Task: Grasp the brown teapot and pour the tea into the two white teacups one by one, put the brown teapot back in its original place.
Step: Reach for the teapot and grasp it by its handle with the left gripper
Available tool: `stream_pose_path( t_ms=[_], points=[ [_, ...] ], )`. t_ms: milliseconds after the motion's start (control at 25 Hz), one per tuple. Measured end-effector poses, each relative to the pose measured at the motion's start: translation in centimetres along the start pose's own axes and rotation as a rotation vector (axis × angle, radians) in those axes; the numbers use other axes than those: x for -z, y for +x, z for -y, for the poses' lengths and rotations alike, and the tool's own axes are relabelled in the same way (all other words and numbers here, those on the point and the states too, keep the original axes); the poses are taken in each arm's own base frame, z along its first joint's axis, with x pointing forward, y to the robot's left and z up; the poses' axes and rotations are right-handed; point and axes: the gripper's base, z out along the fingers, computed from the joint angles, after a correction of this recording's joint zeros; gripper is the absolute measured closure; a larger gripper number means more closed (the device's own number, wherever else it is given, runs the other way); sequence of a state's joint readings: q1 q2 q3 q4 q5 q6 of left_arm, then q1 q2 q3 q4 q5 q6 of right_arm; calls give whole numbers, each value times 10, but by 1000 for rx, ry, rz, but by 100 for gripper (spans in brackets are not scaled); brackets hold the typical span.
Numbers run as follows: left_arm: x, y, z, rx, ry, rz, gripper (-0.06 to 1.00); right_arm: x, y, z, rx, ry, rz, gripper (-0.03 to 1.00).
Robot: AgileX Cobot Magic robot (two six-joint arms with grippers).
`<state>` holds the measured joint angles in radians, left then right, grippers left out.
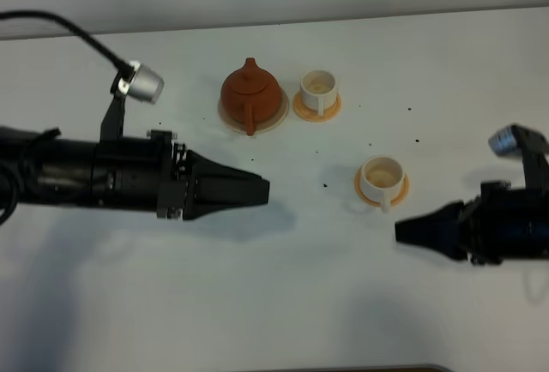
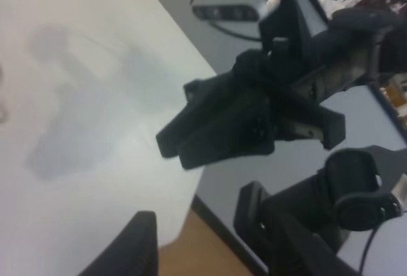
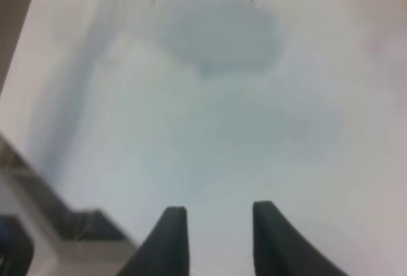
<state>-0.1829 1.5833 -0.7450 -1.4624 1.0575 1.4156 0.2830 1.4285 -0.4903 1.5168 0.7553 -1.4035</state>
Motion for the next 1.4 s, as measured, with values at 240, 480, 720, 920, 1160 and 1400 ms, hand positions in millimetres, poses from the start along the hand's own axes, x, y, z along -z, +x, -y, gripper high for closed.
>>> stream_pose_path(
  t_ms=[240, 480, 720, 920, 1160, 1400],
  points=[
    [9, -36, -5, 21, -180, -64, 54, 8, -39, -2, 26, 103, -67, 73],
    [24, -64, -9, 48, -411, -121, 54, 36, -60, -7, 10, 320, -166, 73],
    [29, -77, -9, 39, -615, -195, 54, 86, -52, -31, 27, 509, -155, 73],
    [23, -81, -5, 19, -769, -239, 54, 126, -34, -52, 25, 628, -135, 73],
    [25, -82, -9, 68, -908, -219, 54, 170, -4, -84, 106, 681, -62, 73],
    [27, -88, -12, 100, -960, -125, 55, 194, 42, -101, 208, 695, 67, 73]
  ],
)
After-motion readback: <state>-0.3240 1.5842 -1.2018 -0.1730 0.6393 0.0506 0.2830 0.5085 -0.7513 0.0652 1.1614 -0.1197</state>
